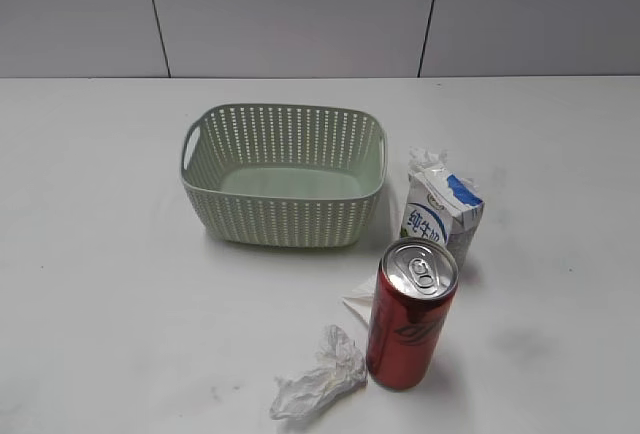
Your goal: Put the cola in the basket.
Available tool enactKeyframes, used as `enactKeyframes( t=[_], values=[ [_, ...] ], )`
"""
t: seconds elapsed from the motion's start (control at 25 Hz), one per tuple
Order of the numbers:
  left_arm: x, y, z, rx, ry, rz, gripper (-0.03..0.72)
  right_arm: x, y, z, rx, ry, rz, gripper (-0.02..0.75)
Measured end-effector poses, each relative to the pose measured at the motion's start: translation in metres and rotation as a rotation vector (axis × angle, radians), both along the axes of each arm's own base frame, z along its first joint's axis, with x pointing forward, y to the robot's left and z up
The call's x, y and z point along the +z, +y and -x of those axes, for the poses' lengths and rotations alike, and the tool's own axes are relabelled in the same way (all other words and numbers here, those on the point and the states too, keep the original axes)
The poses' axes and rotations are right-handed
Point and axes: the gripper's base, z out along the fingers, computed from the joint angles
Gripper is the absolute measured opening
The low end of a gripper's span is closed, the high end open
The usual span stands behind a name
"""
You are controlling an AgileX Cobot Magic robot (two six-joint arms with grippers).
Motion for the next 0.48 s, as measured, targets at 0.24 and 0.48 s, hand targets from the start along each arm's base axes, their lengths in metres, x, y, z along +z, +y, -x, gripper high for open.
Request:
enactKeyframes(
  t=[0.24,0.48],
  values=[
    [0.0000,0.0000,0.0000,0.000,0.000,0.000,0.237,0.0000,0.0000,0.0000,0.000,0.000,0.000,0.594],
    [0.0000,0.0000,0.0000,0.000,0.000,0.000,0.237,0.0001,0.0003,-0.0027,0.000,0.018,0.000,0.593]
  ],
)
